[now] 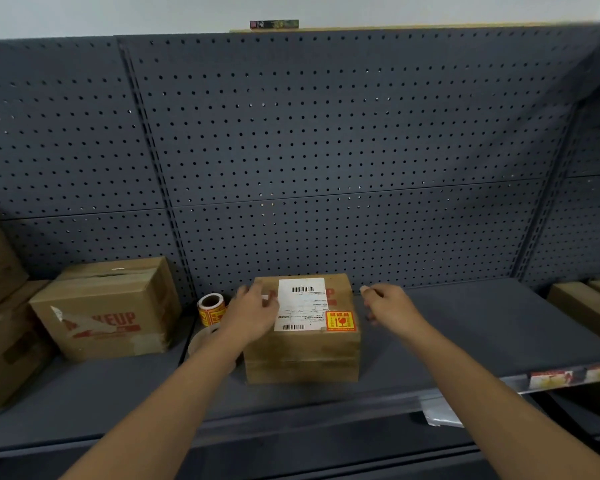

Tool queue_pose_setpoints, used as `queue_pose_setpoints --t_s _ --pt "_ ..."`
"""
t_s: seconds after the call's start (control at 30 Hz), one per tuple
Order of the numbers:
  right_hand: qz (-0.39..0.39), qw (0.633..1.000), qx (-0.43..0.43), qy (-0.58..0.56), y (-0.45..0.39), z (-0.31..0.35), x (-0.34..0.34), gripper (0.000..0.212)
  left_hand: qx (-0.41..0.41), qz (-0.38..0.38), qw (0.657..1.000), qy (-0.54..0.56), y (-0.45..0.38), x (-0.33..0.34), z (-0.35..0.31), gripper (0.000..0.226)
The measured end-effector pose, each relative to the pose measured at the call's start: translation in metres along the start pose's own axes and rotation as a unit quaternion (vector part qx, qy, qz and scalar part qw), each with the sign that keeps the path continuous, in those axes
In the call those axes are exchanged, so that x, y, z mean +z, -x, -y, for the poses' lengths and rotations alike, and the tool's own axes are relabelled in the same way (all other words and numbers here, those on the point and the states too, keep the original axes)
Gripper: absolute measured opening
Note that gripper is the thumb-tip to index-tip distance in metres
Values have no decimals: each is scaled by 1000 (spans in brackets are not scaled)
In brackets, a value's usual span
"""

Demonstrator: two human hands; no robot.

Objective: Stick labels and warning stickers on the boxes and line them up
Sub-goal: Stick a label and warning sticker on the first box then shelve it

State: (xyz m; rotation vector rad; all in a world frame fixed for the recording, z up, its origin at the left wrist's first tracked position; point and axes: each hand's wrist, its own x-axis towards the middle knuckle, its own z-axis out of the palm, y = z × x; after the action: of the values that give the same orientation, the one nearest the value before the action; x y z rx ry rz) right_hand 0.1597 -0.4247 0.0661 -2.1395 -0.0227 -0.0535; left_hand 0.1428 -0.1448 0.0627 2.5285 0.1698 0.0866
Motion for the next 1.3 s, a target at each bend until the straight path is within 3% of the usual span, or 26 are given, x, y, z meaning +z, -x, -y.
queue_pose_setpoints --t_s 0.13,0.27,0.43,0.53,0.67,0.83,1.03,1.3 --pt "51 994 52 -80 0 3 10 38 -2 32 995 92 5 1 8 60" --pt "99 983 96 -121 6 7 20 39 -87 36 977 194 5 1 5 62" --pt "97 985 74 -124 8 4 29 40 -186 44 937 292 3 2 9 74" --pt "89 986 65 -124 9 2 31 38 -192 45 930 310 6 2 8 77" --pt "79 987 56 -131 12 5 26 32 -167 46 922 345 10 2 8 69" --pt "59 977 -18 -202 13 5 16 18 -67 40 923 378 16 1 12 56" --pt "42 980 -57 -187 12 -9 9 44 50 61 945 319 29 -1 24 70" --pt "30 987 -47 -152 24 -35 24 49 74 32 961 265 48 16 35 85"
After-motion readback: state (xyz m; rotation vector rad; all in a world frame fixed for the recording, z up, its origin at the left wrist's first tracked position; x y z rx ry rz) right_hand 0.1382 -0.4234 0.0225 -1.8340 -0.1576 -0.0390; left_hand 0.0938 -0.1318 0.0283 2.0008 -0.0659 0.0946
